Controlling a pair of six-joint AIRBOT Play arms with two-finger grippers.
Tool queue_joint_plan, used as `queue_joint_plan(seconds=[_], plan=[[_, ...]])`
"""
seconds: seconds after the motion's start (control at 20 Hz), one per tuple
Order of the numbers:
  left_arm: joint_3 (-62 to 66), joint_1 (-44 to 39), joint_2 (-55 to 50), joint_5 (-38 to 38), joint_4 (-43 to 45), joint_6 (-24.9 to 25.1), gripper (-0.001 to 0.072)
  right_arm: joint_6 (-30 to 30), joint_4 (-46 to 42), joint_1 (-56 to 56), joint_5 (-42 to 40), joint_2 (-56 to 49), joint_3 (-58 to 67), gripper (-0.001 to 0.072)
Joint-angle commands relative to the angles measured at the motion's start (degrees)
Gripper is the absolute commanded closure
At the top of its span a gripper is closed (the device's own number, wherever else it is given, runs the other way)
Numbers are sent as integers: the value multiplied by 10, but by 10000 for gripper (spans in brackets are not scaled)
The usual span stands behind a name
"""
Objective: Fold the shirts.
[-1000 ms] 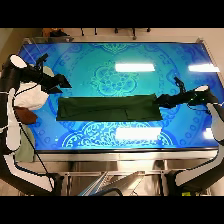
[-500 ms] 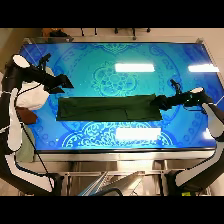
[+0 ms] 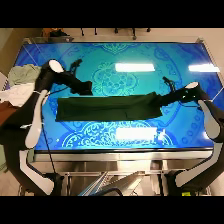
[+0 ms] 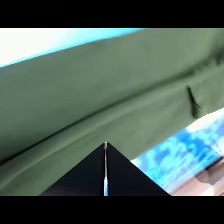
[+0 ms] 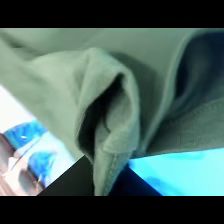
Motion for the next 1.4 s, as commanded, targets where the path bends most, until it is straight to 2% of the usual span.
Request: queue_joint_plan(seconds=[0.0, 0.1, 0.25, 0.35, 0.45, 0.6, 0.7, 0.8, 0.9, 1.1, 1.15, 1.25, 1.3, 1.35], plan=[[1, -101, -76, 105, -61, 1, 691, 38, 8, -1, 57, 62, 64, 691], [20, -155, -125, 149, -96, 1, 691, 63, 5, -8, 95, 93, 93, 691], [96, -215, -199, 170, -122, -14, 691, 91, 4, -27, 140, 129, 126, 691], [149, -235, -235, 175, -152, -28, 691, 95, 2, -33, 138, 149, 130, 691], [177, -233, -239, 156, -219, -20, 691, 95, 1, -34, 138, 155, 130, 691], [180, -175, -182, 39, -282, 28, 691, 113, 4, -31, 137, 155, 130, 691], [180, -106, -116, -55, -284, 30, 692, 123, 4, -4, 123, 154, 130, 691], [174, -30, -40, -112, -284, 29, 691, 125, 4, 54, 75, 152, 130, 691], [135, 44, 43, -113, -284, 31, 691, 125, 8, 138, -2, 140, 130, 691], [69, 154, 149, -110, -283, 74, 691, 122, 50, 347, -188, 62, 130, 685], [45, 171, 170, -100, -283, 93, 691, 90, 72, 405, -257, 31, 130, 656], [-3, 191, 201, -87, -284, 119, 691, 14, 80, 497, -408, -31, 130, 163], [-24, 196, 211, -85, -284, 127, 691, 12, 89, 528, -471, -57, 130, 156], [-44, 200, 221, -85, -284, 137, 691, 12, 99, 544, -487, -66, 132, 156]])
